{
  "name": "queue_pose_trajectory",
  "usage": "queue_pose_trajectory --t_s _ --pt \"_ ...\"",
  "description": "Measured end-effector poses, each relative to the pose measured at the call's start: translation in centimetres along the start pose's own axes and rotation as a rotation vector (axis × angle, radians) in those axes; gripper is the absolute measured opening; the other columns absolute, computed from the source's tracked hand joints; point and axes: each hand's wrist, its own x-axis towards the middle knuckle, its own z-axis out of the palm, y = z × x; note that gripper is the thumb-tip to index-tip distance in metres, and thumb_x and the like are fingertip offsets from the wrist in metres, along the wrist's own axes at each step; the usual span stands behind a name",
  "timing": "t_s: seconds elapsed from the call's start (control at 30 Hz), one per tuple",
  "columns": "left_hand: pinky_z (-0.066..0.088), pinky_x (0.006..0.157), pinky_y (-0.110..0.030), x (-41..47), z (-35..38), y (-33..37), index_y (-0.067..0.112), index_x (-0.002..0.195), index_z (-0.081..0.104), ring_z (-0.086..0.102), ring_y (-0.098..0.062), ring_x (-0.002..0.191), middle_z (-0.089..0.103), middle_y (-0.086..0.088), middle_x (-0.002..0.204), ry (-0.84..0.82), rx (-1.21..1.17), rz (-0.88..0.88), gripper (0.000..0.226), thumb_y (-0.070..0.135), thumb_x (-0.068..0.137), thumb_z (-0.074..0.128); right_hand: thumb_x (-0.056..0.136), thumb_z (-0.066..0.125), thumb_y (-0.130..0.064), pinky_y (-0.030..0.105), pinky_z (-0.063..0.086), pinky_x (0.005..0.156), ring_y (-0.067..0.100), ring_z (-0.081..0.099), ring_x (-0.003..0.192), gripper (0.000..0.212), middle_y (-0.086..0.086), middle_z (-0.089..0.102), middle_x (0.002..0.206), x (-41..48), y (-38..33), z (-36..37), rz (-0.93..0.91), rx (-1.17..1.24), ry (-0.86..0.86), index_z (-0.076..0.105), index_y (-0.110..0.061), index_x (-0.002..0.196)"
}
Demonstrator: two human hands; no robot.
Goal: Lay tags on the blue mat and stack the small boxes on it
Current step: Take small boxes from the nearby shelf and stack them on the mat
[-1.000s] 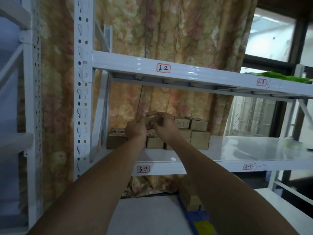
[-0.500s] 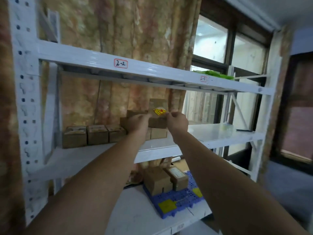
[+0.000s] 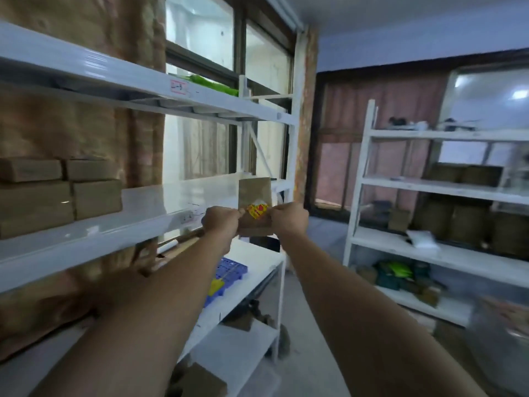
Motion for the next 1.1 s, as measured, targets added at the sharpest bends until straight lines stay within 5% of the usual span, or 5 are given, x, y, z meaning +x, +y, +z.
queue_pose_trajectory --t_s 0.13,0.63,0.87,1.0,1.1 --pt "0.062 0.076 -0.048 1.3 7.5 -2.3 0.000 0.092 0.073 0.071 -0.031 0.082 0.074 -0.019 0.092 -0.060 -0.002 -0.044 0.027 0.018 0.076 0.085 0.087 0.068 -0.022 0.024 0.047 0.060 0.028 0.067 0.079 0.019 0.013 0.072 0.086 4.0 5.7 -2.7 0.079 -0.065 0.026 0.078 -0.008 0.095" --pt "0.064 0.072 -0.042 8.7 24.2 -9.5 0.008 0.102 0.069 0.071 -0.031 0.084 0.072 -0.013 0.099 -0.043 0.171 -0.224 0.031 0.015 0.076 0.084 0.089 0.068 -0.026 0.027 0.048 0.067 0.021 0.059 0.074 0.024 0.007 0.067 0.084 18.9 18.7 -1.5 0.121 -0.202 -0.081 0.077 -0.007 0.101" --pt "0.063 0.075 -0.042 14.5 27.6 -13.2 0.005 0.086 0.066 0.071 -0.030 0.079 0.072 -0.014 0.089 -0.032 0.244 -0.275 0.027 0.020 0.075 0.085 0.087 0.072 -0.026 0.040 0.061 0.082 0.028 0.069 0.089 0.023 0.010 0.070 0.095 24.5 22.0 3.6 0.153 -0.210 -0.125 0.073 -0.006 0.100" --pt "0.054 0.054 -0.029 19.6 27.3 -15.5 0.005 0.080 0.063 0.069 -0.024 0.075 0.072 -0.011 0.086 0.026 0.318 -0.275 0.031 0.027 0.076 0.085 0.086 0.070 -0.029 0.037 0.061 0.079 0.025 0.068 0.087 0.025 0.009 0.071 0.096 27.9 22.5 9.7 0.128 -0.246 -0.175 0.076 -0.011 0.101" --pt "0.060 0.063 -0.032 23.5 25.9 -17.3 0.006 0.072 0.061 0.071 -0.025 0.074 0.074 -0.012 0.083 0.081 0.362 -0.316 0.030 0.027 0.078 0.081 0.089 0.066 -0.027 0.029 0.053 0.068 0.023 0.066 0.082 0.023 0.007 0.071 0.092 29.7 22.1 14.0 0.112 -0.259 -0.279 0.077 -0.009 0.098"
